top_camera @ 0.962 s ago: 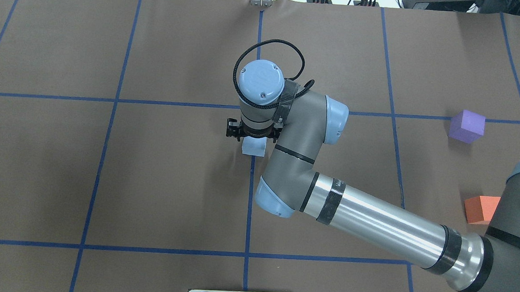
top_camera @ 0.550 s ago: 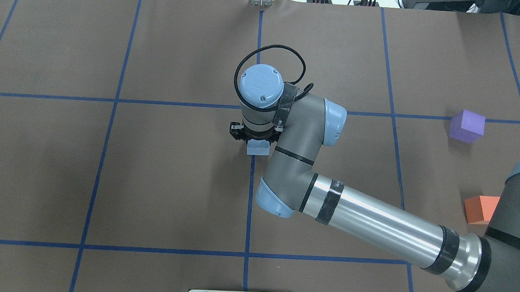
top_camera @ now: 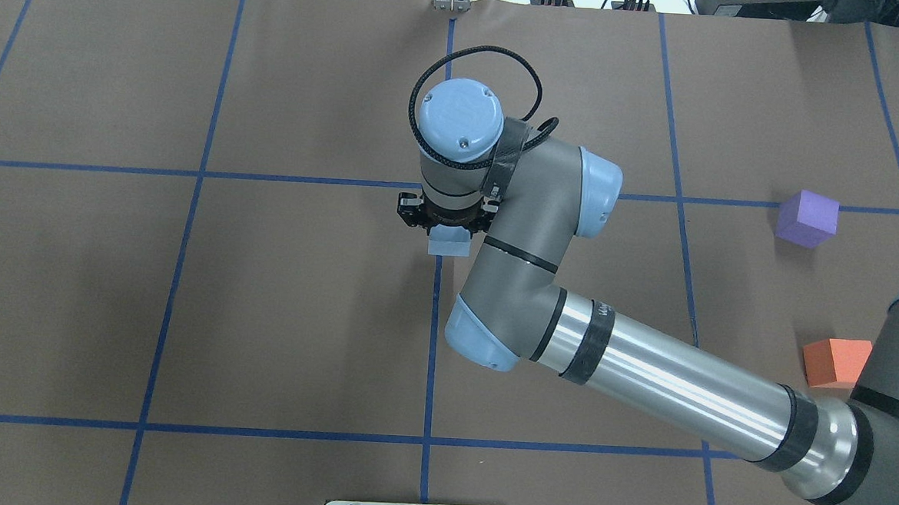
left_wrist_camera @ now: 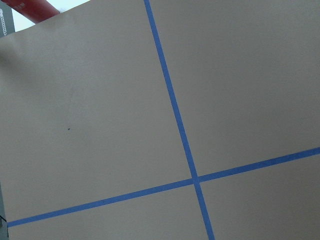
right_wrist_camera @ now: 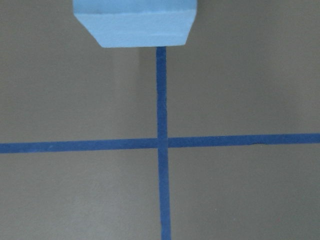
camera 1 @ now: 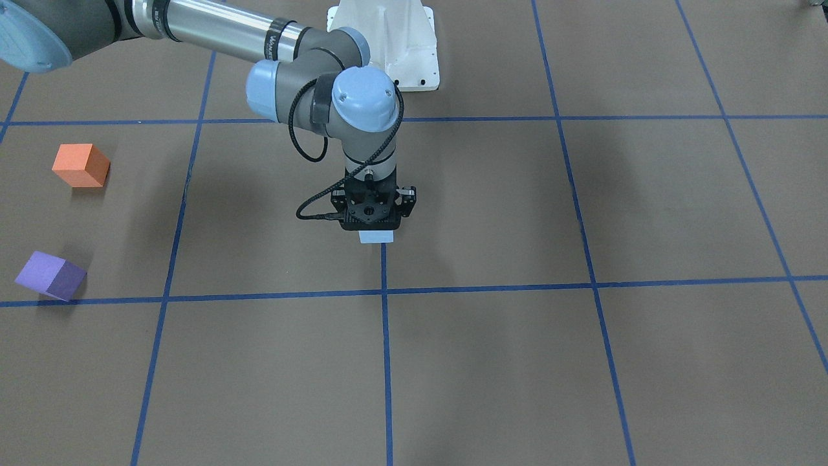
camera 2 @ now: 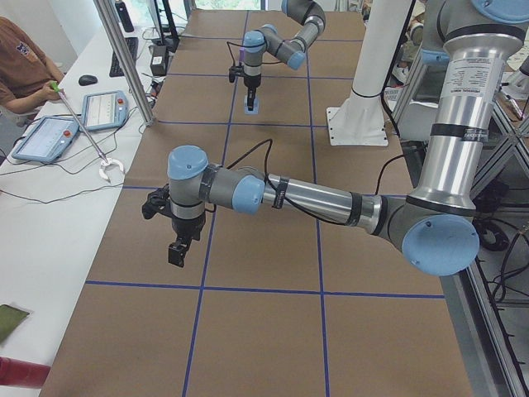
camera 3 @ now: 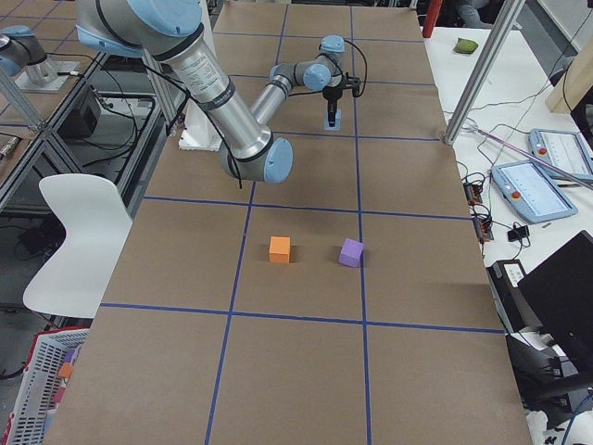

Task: Place blue block between orange and purple blocks
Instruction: 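Carry the light blue cube with the right gripper toward the purple cube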

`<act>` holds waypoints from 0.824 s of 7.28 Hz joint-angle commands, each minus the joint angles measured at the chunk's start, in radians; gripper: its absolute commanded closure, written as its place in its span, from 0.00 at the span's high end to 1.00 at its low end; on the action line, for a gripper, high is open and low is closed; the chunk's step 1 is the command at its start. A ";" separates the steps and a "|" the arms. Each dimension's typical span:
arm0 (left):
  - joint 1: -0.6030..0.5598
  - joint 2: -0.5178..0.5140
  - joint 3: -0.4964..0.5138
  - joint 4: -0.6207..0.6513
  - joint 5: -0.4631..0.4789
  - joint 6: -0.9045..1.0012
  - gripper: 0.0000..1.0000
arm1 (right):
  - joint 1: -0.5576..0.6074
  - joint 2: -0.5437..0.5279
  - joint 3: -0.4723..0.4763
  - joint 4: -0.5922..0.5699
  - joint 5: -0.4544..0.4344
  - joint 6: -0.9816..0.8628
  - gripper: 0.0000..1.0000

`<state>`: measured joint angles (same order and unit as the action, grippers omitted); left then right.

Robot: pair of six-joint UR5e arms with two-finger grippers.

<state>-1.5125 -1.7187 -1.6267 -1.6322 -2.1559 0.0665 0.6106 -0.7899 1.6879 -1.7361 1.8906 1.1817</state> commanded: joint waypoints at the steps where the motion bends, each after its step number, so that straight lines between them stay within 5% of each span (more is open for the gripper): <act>1: 0.000 -0.001 0.001 0.000 -0.004 0.003 1.00 | 0.151 -0.206 0.333 -0.158 0.074 -0.164 0.00; 4: 0.000 0.010 -0.018 0.000 -0.002 0.003 1.00 | 0.352 -0.519 0.463 -0.146 0.189 -0.458 0.00; 6: 0.000 0.010 -0.018 0.003 0.001 0.001 1.00 | 0.422 -0.720 0.423 0.074 0.215 -0.551 0.00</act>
<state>-1.5125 -1.7093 -1.6446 -1.6314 -2.1565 0.0680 0.9876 -1.3944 2.1346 -1.7883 2.0874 0.6825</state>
